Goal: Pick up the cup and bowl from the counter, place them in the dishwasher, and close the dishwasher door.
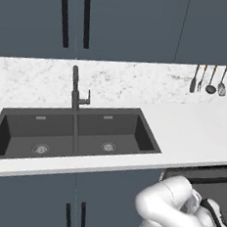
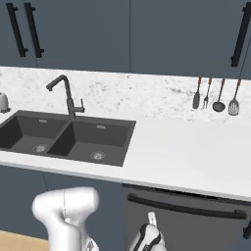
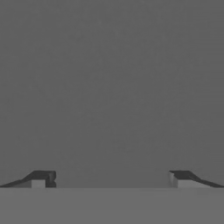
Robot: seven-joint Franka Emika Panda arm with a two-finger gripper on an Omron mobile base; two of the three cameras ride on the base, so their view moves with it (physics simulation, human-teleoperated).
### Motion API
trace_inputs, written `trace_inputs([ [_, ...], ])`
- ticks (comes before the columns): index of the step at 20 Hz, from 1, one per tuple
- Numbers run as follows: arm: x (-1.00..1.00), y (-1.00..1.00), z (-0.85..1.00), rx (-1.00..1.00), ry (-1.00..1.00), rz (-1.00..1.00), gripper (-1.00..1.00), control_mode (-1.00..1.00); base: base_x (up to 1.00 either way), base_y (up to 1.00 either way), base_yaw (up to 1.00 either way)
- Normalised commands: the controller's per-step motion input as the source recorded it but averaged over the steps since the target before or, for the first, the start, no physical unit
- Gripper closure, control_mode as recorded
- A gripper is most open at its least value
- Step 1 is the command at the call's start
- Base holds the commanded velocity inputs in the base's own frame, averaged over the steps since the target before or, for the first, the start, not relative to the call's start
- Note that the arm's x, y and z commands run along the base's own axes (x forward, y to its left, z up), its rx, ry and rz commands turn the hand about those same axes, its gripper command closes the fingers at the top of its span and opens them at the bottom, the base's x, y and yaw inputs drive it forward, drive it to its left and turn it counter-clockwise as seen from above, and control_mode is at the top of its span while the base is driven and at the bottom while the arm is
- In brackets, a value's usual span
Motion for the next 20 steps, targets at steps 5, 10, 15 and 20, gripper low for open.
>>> trace_inputs([
  [5, 1.0, 0.7, 0.0, 0.0, 0.34, -0.03, -1.0, -1.0, 0.0, 0.0, 0.0],
  [10, 1.0, 0.52, 0.01, 0.0, 0.28, -0.04, -1.0, -1.0, 0.0, 0.0, 0.0],
  [15, 1.0, 0.11, 0.18, 0.0, 0.18, -0.06, -1.0, -1.0, 0.0, 0.0, 0.0],
  [20, 0.69, 0.0, 0.32, 0.0, -0.06, -0.09, -1.0, -1.0, 0.0, 0.0, 0.0],
])
